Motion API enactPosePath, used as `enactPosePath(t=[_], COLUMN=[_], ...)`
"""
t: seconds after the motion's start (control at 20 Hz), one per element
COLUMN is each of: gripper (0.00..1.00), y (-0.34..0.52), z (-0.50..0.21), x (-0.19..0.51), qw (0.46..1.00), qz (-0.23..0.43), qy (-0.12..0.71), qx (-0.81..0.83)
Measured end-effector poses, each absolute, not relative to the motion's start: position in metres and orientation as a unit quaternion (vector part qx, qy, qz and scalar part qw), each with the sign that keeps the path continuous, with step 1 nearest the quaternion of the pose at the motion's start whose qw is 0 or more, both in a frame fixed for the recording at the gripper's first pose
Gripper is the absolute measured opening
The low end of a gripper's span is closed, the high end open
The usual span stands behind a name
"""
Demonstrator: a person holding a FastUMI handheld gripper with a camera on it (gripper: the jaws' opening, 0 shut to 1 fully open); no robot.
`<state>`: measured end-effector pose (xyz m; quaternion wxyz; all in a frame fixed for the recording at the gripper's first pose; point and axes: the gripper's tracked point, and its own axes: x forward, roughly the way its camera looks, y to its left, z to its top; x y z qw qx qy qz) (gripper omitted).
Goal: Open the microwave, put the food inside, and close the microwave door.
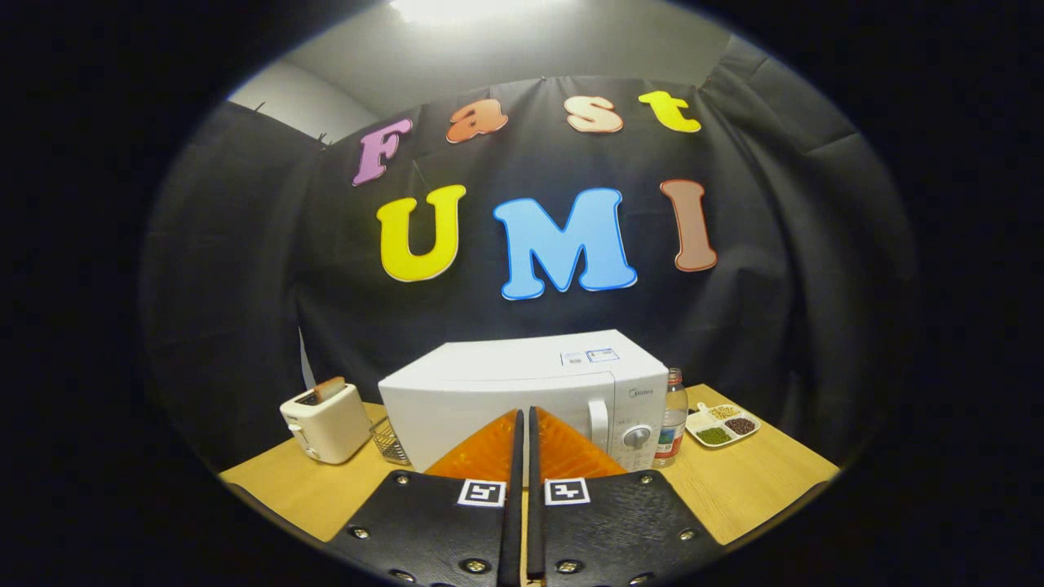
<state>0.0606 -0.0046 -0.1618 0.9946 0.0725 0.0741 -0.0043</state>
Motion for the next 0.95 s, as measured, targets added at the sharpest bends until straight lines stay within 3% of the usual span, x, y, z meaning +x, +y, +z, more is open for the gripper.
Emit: enactPosePath(t=[0.5,0.6,0.7,0.75,0.95], gripper=[0.06,0.27,0.78,0.94,0.97], y=[0.004,0.011,0.013,0.013,0.019], z=[-0.016,-0.009,-0.012,-0.015,-0.015], x=[0.004,0.002,0.002,0.002,0.008], qw=[0.999,0.999,1.000,0.999,0.999], qz=[-0.009,-0.008,-0.013,-0.019,-0.019], qy=[0.004,0.007,0.021,0.027,0.023], qx=[0.045,0.034,0.017,0.012,0.016])
